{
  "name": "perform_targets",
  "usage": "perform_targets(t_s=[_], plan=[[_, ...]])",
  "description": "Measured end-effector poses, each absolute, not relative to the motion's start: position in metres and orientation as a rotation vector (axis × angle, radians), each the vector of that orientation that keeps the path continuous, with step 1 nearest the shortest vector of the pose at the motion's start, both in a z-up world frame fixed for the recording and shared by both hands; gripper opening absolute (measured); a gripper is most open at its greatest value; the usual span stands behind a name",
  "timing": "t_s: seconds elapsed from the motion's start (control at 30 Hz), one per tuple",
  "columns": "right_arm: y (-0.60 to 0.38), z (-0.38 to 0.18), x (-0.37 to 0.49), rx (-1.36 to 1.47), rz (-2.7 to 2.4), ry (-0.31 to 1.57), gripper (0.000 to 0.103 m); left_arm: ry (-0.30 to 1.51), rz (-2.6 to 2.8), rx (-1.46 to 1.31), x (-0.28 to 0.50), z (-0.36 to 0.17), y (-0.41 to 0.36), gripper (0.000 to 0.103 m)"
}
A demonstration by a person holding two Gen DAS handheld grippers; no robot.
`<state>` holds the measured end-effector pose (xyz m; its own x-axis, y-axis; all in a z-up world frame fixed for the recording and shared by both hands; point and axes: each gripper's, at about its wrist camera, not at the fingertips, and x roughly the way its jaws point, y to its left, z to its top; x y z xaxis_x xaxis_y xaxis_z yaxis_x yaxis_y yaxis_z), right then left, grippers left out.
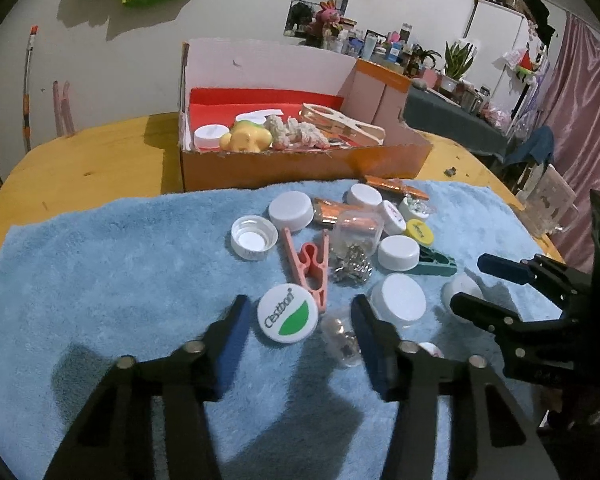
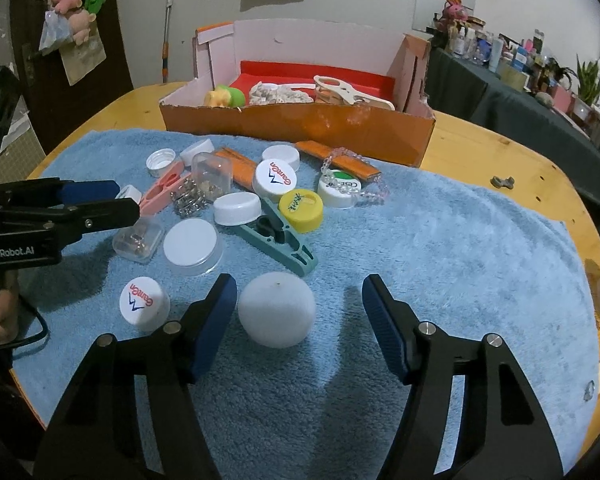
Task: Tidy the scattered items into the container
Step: 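Grasp the white Cestbon cap with left tool while right grasps large white cap, then lift both held caps and carry them over the red-lined cardboard box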
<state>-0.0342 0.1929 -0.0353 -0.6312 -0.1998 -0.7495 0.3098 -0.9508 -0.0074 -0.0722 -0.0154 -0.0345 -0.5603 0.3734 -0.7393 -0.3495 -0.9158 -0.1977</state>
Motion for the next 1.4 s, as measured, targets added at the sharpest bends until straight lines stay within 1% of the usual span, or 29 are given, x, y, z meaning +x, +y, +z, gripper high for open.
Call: perform_targets(t_s=[0.03, 0.13, 0.2, 0.23, 0.3, 0.37, 0.5, 0.8, 1.03, 1.4], plan=[[0.193, -0.036, -0.034, 1.172, -2.597, 0.199, 0.064, -0.046, 2.459, -1.175, -0.072, -0.034, -0.016, 0.048], [0.19, -0.036, -0.034, 1.17, -2.594, 0.212, 0.064, -0.039, 2.465, -1.174, -0.072, -0.034, -0.018, 0.038], [0.189, -0.036, -0.034, 1.17, -2.59, 0.216, 0.064, -0.041, 2.464, -1.176, -0.073, -0.034, -0.019, 0.037], [0.189, -0.037, -0.034, 1.171, -2.588, 0.218, 0.063, -0.047, 2.465, -1.178, -0.073, -0.035, -0.021, 0.034], [0.188, -0.038, -0.035, 1.179, -2.584, 0.225, 0.053, -0.052, 2.466, -1.178, -0.072, -0.035, -0.023, 0.034], [0.187, -0.041, -0.036, 1.195, -2.569, 0.218, 0.039, -0.046, 2.475, -1.172, -0.07, -0.034, -0.022, 0.034], [0.185, -0.04, -0.033, 1.179, -2.573, 0.239, 0.038, -0.02, 2.494, -1.156, -0.065, -0.033, -0.019, 0.034], [0.193, -0.018, -0.028, 1.115, -2.591, 0.169, 0.038, -0.044, 2.516, -1.118, -0.064, -0.022, -0.021, 0.034], [0.195, -0.004, -0.03, 1.079, -2.601, 0.157, 0.038, -0.06, 2.538, -1.069, -0.064, -0.006, -0.02, 0.034], [0.189, 0.025, -0.04, 0.996, -2.613, 0.187, 0.038, -0.044, 2.57, -0.991, -0.071, 0.023, -0.011, 0.034]])
